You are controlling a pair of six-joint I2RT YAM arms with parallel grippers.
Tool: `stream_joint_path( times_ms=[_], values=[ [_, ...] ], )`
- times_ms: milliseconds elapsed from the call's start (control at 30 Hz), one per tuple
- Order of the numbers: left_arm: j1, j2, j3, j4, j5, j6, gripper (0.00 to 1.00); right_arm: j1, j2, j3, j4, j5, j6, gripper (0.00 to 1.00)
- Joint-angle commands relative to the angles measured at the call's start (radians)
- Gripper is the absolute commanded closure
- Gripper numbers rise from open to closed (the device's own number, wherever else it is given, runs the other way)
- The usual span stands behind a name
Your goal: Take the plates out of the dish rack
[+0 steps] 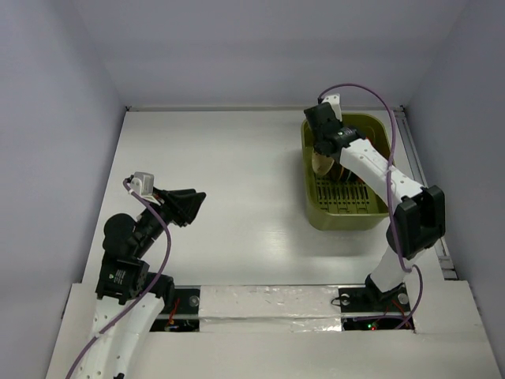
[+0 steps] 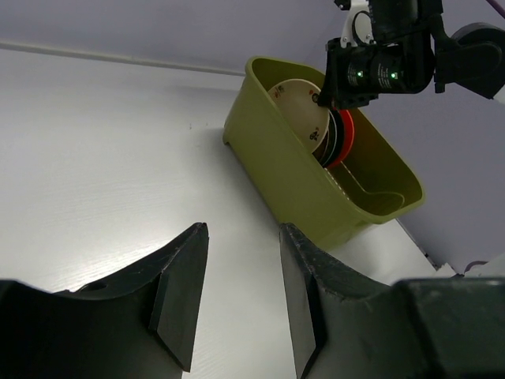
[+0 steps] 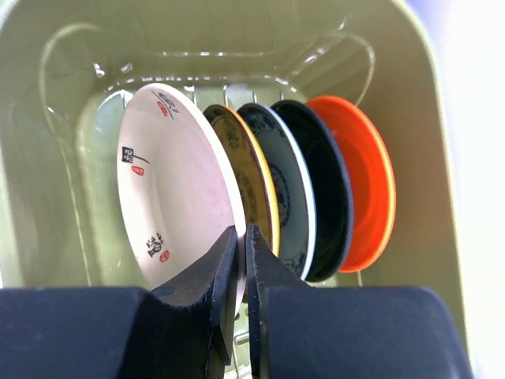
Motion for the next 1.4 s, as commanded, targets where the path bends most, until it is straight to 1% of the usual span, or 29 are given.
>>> stream_joint_path(
  times_ms=[0, 200, 333, 367, 467, 567, 633, 667, 700, 733, 767, 800, 867, 967, 1067, 1200, 1367],
  values=[
    [-0.003, -0.014, -0.008, 0.048, 0.012, 0.0, 0.62, 0.018, -0.081, 0.072, -0.014, 0.075, -0.019, 0.96],
    [-0.003, -0.011, -0.01, 0.051, 0.014, 0.0, 0.62, 0.036, -0.161, 0.107, -0.046, 0.108, -0.031, 0.99],
    [-0.003, -0.008, -0.01, 0.051, 0.015, 0.0, 0.62, 0.054, -0.238, 0.13, -0.063, 0.118, -0.029, 1.0],
    [-0.003, -0.006, -0.01, 0.051, 0.012, 0.0, 0.62, 0.077, -0.271, 0.133, -0.063, 0.112, -0.025, 1.0],
    [-0.003, -0.006, -0.008, 0.05, 0.009, -0.002, 0.61, 0.111, -0.319, 0.145, -0.06, 0.066, -0.006, 1.0],
    [-0.003, -0.003, -0.007, 0.045, 0.005, 0.0, 0.6, 0.171, -0.336, 0.13, -0.013, -0.032, 0.033, 1.0],
    [-0.003, -0.005, -0.005, 0.042, -0.001, 0.0, 0.6, 0.214, -0.337, 0.101, 0.065, -0.153, 0.056, 1.0],
    [-0.003, -0.003, -0.005, 0.039, -0.009, 0.001, 0.58, 0.228, -0.333, 0.061, 0.134, -0.199, 0.085, 1.0],
    [-0.003, -0.005, -0.004, 0.034, -0.014, 0.0, 0.56, 0.252, -0.31, 0.043, 0.174, -0.3, 0.102, 1.0],
    [-0.003, -0.005, -0.001, 0.033, -0.017, 0.0, 0.53, 0.266, -0.292, 0.026, 0.207, -0.347, 0.119, 1.0],
    [-0.003, -0.003, 0.0, 0.031, -0.02, 0.0, 0.42, 0.281, -0.267, 0.009, 0.262, -0.416, 0.156, 1.0],
    [-0.003, -0.005, -0.002, 0.03, -0.02, 0.003, 0.37, 0.3, -0.206, 0.009, 0.283, -0.441, 0.168, 1.0],
    [-0.003, -0.005, 0.001, 0.031, -0.017, 0.003, 0.29, 0.353, -0.134, 0.029, 0.311, -0.468, 0.199, 1.0],
    [-0.003, -0.008, 0.004, 0.025, -0.028, 0.004, 0.28, 0.396, 0.01, 0.085, 0.349, -0.479, 0.23, 1.0],
    [-0.003, -0.01, 0.004, 0.022, -0.031, 0.004, 0.28, 0.396, 0.119, 0.122, 0.391, -0.522, 0.256, 1.0],
    [-0.003, -0.01, 0.004, 0.023, -0.031, 0.004, 0.28, 0.396, 0.215, 0.151, 0.386, -0.487, 0.264, 1.0],
    [-0.003, -0.008, 0.001, 0.025, -0.029, 0.004, 0.28, 0.396, 0.285, 0.115, 0.396, -0.464, 0.273, 1.0]
  ],
)
